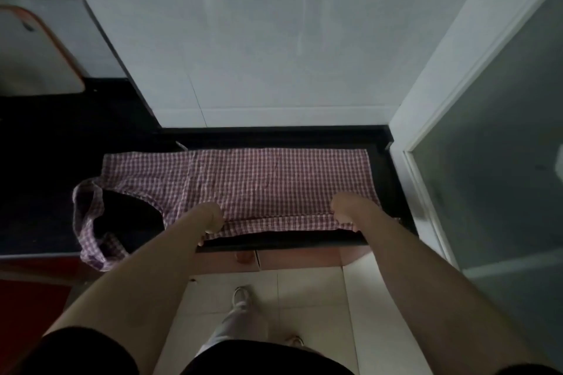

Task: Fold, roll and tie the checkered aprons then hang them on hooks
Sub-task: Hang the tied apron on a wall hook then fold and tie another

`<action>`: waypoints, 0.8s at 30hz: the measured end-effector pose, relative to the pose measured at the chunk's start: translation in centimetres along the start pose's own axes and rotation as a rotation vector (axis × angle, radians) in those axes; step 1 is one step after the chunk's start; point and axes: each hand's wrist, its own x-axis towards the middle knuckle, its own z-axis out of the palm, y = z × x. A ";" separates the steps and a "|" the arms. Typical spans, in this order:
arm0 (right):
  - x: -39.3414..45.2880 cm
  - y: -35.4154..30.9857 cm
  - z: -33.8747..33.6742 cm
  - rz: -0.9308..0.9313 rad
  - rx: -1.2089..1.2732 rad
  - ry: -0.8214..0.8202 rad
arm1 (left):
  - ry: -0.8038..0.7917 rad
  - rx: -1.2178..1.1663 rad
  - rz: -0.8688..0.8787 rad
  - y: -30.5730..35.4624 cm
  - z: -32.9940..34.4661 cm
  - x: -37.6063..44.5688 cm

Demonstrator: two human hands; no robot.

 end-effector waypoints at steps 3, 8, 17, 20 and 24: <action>1.3 -0.1 -3.0 0.028 0.117 -0.039 | -0.084 -0.134 -0.058 0.6 -3.1 0.7; 5.8 -0.1 -6.3 0.078 0.159 0.224 | 0.355 -0.076 0.062 1.8 -8.9 4.5; 14.8 -1.4 -6.3 0.145 -0.100 0.376 | 0.440 0.084 0.153 3.0 -9.1 14.6; 15.9 -1.5 -6.5 0.152 -0.047 0.324 | 0.480 0.112 0.155 2.9 -9.3 16.2; 16.8 -1.4 -6.7 0.144 -0.098 0.377 | 0.495 0.192 0.126 3.2 -9.5 17.0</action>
